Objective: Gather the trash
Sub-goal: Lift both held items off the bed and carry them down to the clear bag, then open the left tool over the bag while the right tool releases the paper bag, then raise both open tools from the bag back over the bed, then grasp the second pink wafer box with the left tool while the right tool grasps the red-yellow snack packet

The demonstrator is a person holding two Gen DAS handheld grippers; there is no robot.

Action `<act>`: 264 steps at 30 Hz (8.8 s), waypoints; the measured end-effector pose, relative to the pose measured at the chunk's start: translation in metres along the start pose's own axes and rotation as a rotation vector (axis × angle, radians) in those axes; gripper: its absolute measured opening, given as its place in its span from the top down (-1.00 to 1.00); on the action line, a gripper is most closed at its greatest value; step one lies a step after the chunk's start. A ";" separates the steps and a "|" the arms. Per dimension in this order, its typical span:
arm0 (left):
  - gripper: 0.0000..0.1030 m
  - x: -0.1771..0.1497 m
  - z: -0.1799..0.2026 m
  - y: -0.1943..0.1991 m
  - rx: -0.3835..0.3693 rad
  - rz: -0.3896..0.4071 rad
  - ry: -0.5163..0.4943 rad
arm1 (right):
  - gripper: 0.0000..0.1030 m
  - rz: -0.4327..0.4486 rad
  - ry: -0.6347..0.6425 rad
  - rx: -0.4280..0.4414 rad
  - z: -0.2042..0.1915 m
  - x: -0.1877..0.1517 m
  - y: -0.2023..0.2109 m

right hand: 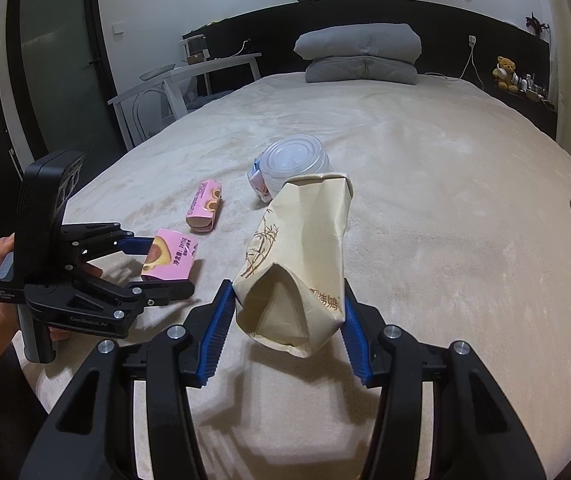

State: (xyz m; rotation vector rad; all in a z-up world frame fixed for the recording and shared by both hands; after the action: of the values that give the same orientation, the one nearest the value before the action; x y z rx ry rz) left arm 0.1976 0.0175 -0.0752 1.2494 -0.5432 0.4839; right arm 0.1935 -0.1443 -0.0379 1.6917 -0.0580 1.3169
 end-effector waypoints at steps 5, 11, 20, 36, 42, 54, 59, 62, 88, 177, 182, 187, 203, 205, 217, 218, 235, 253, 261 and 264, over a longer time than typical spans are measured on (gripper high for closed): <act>-0.33 -0.016 0.011 0.022 -0.019 0.032 0.058 | 0.01 0.006 0.015 -0.003 -0.014 -0.013 0.019; -0.34 -0.044 0.032 0.044 -0.032 0.067 0.129 | 0.01 0.012 -0.022 0.028 -0.025 -0.036 0.036; -0.34 -0.088 0.044 0.067 0.026 0.100 0.168 | 0.01 0.016 -0.030 0.022 -0.043 -0.065 0.064; -0.34 -0.173 0.075 0.107 0.059 0.093 0.144 | 0.01 0.005 0.031 0.033 -0.096 -0.120 0.116; -0.34 -0.205 0.082 0.117 0.102 0.073 0.133 | 0.01 -0.003 0.072 0.029 -0.116 -0.136 0.132; -0.34 -0.254 0.100 0.120 0.138 0.007 0.139 | 0.01 -0.051 0.075 0.045 -0.148 -0.161 0.148; -0.34 -0.271 0.097 0.111 0.148 -0.063 0.184 | 0.01 -0.121 0.057 0.073 -0.161 -0.170 0.139; -0.34 -0.277 0.093 0.104 0.168 -0.106 0.217 | 0.01 -0.176 0.026 0.095 -0.164 -0.177 0.130; -0.34 -0.337 0.078 -0.020 0.277 -0.606 0.329 | 0.01 -0.802 -0.269 0.080 -0.146 -0.281 0.000; -0.88 -0.294 0.108 0.054 0.226 -0.234 0.247 | -0.74 -0.548 -0.219 -0.090 -0.142 -0.238 0.064; -0.88 -0.280 0.109 0.076 0.187 -0.109 0.269 | -0.74 -0.460 -0.188 -0.103 -0.145 -0.221 0.077; -0.88 -0.267 0.110 0.088 0.109 -0.042 0.279 | -0.74 -0.395 -0.168 -0.115 -0.139 -0.204 0.085; -0.88 -0.172 0.071 0.085 0.136 0.062 0.164 | -0.74 -0.221 -0.064 -0.102 -0.072 -0.114 0.062; -0.87 -0.154 0.057 0.084 0.146 0.080 0.167 | -0.74 -0.192 -0.050 -0.094 -0.063 -0.100 0.057; -0.87 -0.062 -0.007 0.067 0.128 0.150 0.200 | -0.74 -0.161 -0.043 -0.031 -0.013 -0.034 -0.012; -0.87 -0.056 -0.012 0.066 0.118 0.150 0.205 | -0.74 -0.163 -0.043 -0.028 -0.011 -0.030 -0.018; -0.87 0.024 -0.056 0.003 0.064 0.089 0.192 | 0.06 -0.225 0.007 0.014 0.010 0.019 -0.110; -0.85 0.063 -0.071 -0.056 0.109 -0.030 0.226 | 0.07 -0.194 0.039 -0.014 0.014 0.022 -0.097; 0.03 0.075 -0.080 -0.058 0.150 0.018 0.206 | 0.07 -0.198 0.039 -0.016 0.014 0.023 -0.097; 0.10 0.071 -0.081 -0.050 0.139 0.055 0.215 | 0.07 -0.194 0.036 -0.016 0.013 0.022 -0.096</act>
State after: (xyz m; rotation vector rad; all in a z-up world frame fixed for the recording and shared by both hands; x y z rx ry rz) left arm 0.2933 0.0870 -0.0862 1.2978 -0.3668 0.7033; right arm 0.2652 -0.0905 -0.0818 1.6168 0.1136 1.1980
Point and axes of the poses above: each gripper's, at about its wrist camera, not at the fingertips, and y roughly against the way its jaws point, z to its right, x to its top, the point moved 3 cm from there along -y, roughly the way its jaws point, and after that the axes turned 15 degrees about y, right-handed, at the moved point
